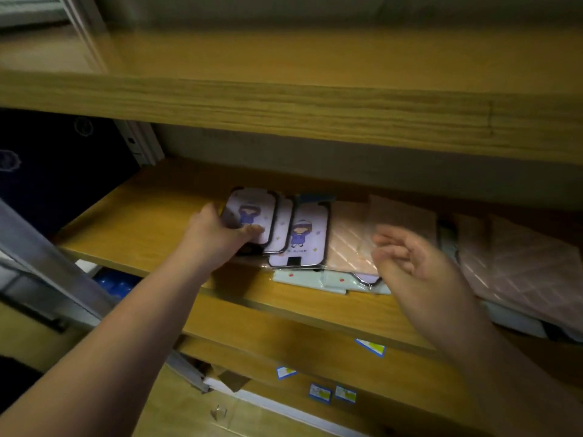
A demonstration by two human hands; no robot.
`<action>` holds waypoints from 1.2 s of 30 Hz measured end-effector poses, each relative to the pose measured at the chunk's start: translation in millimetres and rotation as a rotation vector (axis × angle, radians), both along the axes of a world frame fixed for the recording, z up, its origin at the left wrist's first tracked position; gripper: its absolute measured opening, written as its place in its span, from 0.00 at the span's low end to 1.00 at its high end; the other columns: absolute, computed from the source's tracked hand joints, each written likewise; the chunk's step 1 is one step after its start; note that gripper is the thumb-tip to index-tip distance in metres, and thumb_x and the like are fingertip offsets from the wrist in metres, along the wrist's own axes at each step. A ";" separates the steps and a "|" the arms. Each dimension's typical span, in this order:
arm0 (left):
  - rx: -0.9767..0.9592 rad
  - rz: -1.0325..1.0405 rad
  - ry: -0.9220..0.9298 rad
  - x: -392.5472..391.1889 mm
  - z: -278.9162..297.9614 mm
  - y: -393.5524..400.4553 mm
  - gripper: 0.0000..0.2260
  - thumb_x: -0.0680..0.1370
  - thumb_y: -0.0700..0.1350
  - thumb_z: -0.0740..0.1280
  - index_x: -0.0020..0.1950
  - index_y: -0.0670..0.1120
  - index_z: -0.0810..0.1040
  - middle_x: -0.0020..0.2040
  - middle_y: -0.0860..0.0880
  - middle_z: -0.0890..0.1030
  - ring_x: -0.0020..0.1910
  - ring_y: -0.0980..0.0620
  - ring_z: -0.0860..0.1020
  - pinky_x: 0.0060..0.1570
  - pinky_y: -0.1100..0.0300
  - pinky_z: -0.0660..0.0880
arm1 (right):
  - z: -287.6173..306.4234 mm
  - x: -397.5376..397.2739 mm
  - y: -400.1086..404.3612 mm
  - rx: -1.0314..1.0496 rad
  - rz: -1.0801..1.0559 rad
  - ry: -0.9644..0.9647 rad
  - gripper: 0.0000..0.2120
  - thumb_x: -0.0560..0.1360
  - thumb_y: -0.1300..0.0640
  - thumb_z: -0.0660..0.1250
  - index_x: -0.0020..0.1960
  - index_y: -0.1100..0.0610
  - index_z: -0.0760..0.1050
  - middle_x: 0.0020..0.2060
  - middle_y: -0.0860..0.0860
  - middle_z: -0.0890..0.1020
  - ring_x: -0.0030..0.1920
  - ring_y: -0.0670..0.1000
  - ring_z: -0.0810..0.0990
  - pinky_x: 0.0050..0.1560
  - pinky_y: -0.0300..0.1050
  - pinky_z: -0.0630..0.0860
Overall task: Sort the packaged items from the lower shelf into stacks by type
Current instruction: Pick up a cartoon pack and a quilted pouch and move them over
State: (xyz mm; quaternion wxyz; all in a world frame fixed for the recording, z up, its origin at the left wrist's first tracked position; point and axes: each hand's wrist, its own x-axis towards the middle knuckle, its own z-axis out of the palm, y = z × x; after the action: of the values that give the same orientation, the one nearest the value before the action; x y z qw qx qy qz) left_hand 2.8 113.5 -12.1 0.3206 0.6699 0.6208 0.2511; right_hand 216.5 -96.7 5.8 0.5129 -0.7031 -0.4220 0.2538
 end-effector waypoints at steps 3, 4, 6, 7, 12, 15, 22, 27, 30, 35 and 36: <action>-0.016 -0.033 -0.271 -1.8 6.2 2.4 0.16 0.72 0.48 0.77 0.56 0.47 0.78 0.52 0.48 0.84 0.50 0.47 0.83 0.47 0.49 0.82 | 5.7 3.1 3.6 -0.010 -0.015 -0.074 0.15 0.77 0.53 0.68 0.62 0.41 0.76 0.50 0.41 0.82 0.48 0.39 0.81 0.47 0.34 0.75; -0.035 -0.045 -0.365 -1.1 8.2 0.0 0.10 0.74 0.45 0.74 0.54 0.49 0.78 0.50 0.47 0.84 0.48 0.46 0.84 0.44 0.50 0.83 | 7.4 5.2 4.2 -0.024 -0.020 -0.103 0.14 0.77 0.54 0.68 0.62 0.43 0.77 0.50 0.42 0.82 0.49 0.41 0.81 0.50 0.38 0.76; -0.083 -0.054 -0.514 1.9 14.5 -9.3 0.08 0.78 0.42 0.71 0.55 0.49 0.77 0.51 0.46 0.84 0.47 0.46 0.84 0.38 0.52 0.83 | 10.3 12.9 3.0 -0.088 -0.060 -0.202 0.14 0.76 0.53 0.68 0.62 0.46 0.78 0.51 0.45 0.83 0.50 0.45 0.81 0.54 0.46 0.77; -0.121 -0.054 -0.586 4.2 17.1 -16.0 0.10 0.79 0.41 0.70 0.59 0.47 0.75 0.52 0.45 0.83 0.48 0.46 0.84 0.36 0.54 0.82 | 12.4 18.4 1.5 -0.135 -0.102 -0.306 0.14 0.76 0.52 0.68 0.61 0.48 0.79 0.51 0.47 0.83 0.52 0.48 0.81 0.55 0.49 0.76; -0.280 -0.141 -0.793 17.7 21.9 -53.5 0.11 0.79 0.39 0.68 0.60 0.46 0.76 0.51 0.42 0.85 0.45 0.43 0.85 0.35 0.54 0.82 | 26.1 36.1 -4.3 -0.599 -0.105 -0.976 0.21 0.80 0.43 0.53 0.59 0.55 0.77 0.53 0.60 0.80 0.56 0.63 0.77 0.55 0.51 0.72; -0.306 -0.208 -0.866 26.6 21.0 -71.2 0.10 0.78 0.38 0.68 0.59 0.48 0.77 0.50 0.45 0.87 0.46 0.46 0.86 0.34 0.58 0.80 | 29.3 34.7 3.5 -0.813 0.003 -1.103 0.46 0.70 0.39 0.24 0.68 0.50 0.72 0.54 0.57 0.80 0.52 0.59 0.78 0.51 0.47 0.69; -0.278 -0.273 -0.981 40.2 22.1 -89.7 0.12 0.75 0.39 0.69 0.58 0.47 0.77 0.52 0.44 0.86 0.45 0.46 0.86 0.32 0.58 0.80 | 17.0 23.2 30.4 -0.884 -0.150 -1.136 0.49 0.76 0.27 0.48 0.73 0.71 0.62 0.68 0.68 0.74 0.68 0.64 0.71 0.73 0.60 0.56; -0.278 -0.281 -1.011 41.2 18.9 -95.1 0.14 0.73 0.41 0.69 0.58 0.48 0.78 0.53 0.44 0.86 0.45 0.46 0.86 0.32 0.57 0.80 | 11.4 29.3 41.0 -0.813 -0.180 -0.947 0.56 0.69 0.21 0.51 0.76 0.67 0.58 0.70 0.66 0.71 0.68 0.64 0.69 0.68 0.60 0.62; -0.295 -0.280 -1.028 40.2 17.7 -98.2 0.18 0.72 0.42 0.70 0.61 0.46 0.77 0.54 0.44 0.86 0.47 0.46 0.86 0.32 0.58 0.80 | 10.4 30.6 47.0 -0.746 -0.195 -0.778 0.55 0.67 0.20 0.54 0.77 0.61 0.58 0.75 0.64 0.65 0.71 0.66 0.65 0.68 0.61 0.61; -0.303 -0.270 -1.051 38.7 17.9 -102.5 0.15 0.76 0.38 0.67 0.62 0.45 0.77 0.53 0.44 0.86 0.45 0.48 0.86 0.32 0.59 0.80 | 3.1 25.7 57.0 -0.656 -0.197 -0.766 0.55 0.64 0.22 0.60 0.79 0.56 0.56 0.74 0.62 0.67 0.71 0.66 0.64 0.69 0.60 0.60; -0.303 -0.265 -1.051 38.0 18.3 -103.1 0.15 0.75 0.38 0.67 0.62 0.45 0.76 0.53 0.44 0.86 0.44 0.48 0.86 0.32 0.59 0.80 | 1.6 25.0 57.2 -0.659 -0.210 -0.740 0.59 0.62 0.22 0.61 0.80 0.59 0.52 0.74 0.62 0.67 0.71 0.65 0.64 0.69 0.58 0.60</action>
State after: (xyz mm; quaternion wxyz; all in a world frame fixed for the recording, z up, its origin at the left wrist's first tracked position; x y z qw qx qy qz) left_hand 40.8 10.4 6.2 0.7081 0.4735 0.3172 0.4168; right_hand 241.5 -39.6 7.4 0.1027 -0.9090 -0.4002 0.0544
